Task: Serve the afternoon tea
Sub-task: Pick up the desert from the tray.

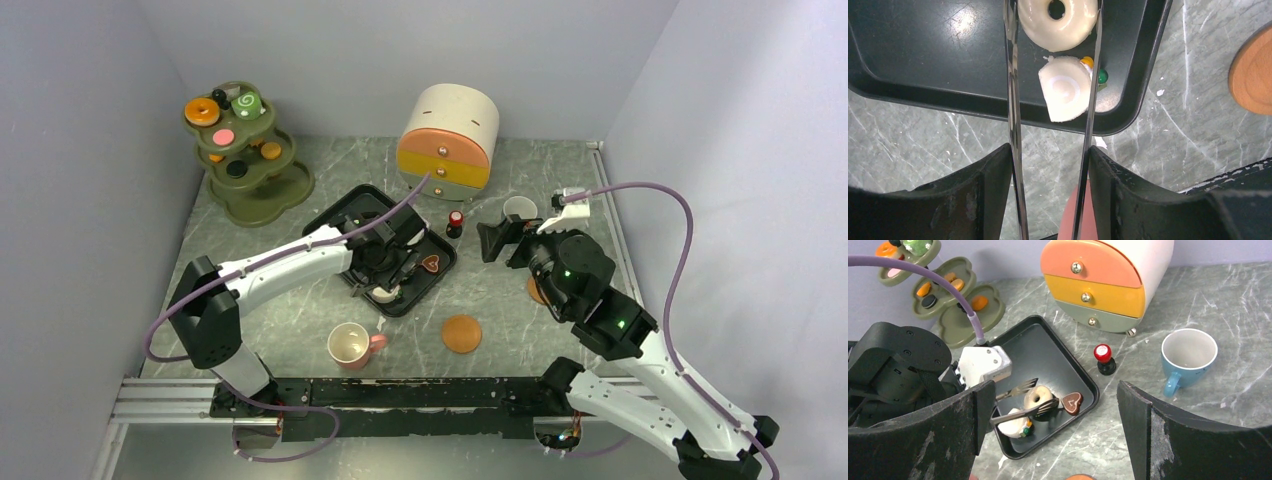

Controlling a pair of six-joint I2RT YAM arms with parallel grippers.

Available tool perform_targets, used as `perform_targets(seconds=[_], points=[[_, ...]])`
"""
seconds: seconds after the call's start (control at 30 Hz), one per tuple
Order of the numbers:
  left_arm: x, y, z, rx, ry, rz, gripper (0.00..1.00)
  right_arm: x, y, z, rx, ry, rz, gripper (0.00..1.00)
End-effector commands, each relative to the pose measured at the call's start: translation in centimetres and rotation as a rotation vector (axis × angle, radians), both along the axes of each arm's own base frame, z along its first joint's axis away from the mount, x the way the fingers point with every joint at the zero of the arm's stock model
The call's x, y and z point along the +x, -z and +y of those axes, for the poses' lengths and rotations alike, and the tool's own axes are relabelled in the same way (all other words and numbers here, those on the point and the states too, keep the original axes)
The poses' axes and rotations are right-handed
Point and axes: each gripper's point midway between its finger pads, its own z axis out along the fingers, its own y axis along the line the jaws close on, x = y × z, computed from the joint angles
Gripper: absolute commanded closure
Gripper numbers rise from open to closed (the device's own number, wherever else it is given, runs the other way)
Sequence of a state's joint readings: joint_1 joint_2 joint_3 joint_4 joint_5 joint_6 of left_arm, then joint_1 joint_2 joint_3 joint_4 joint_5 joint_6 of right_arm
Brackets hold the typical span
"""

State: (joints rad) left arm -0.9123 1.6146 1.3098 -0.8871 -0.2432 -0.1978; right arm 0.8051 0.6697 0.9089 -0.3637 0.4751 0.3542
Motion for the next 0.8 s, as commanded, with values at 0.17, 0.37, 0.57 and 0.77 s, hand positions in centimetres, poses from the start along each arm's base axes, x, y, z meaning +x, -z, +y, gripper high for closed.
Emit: perform_targets(seconds=[0.17, 0.37, 0.57, 0.77], points=[[1.1, -1.1, 0.1, -0.018, -0.027, -0.049, 0.43, 0.0, -0.8, 0.0, 0.028, -0.004, -0.027, 0.05], [2.2, -1.8, 0.8, -0.026, -0.069, -0.093, 0.48, 0.0, -0.2, 0.5, 0.038, -0.020, -0.012, 0.05], [4.0, -2.6, 2.1, -0.053, -0.132, -0.136, 0.50, -0.1, 0.1, 0.7, 0.045, -0.026, -0.004, 0.05], [6.5, -3.8, 4.6, -0.082, -0.234, -0.202, 0.52, -0.1, -0.1, 0.6, 0.044, -0.026, -0.010, 0.05]])
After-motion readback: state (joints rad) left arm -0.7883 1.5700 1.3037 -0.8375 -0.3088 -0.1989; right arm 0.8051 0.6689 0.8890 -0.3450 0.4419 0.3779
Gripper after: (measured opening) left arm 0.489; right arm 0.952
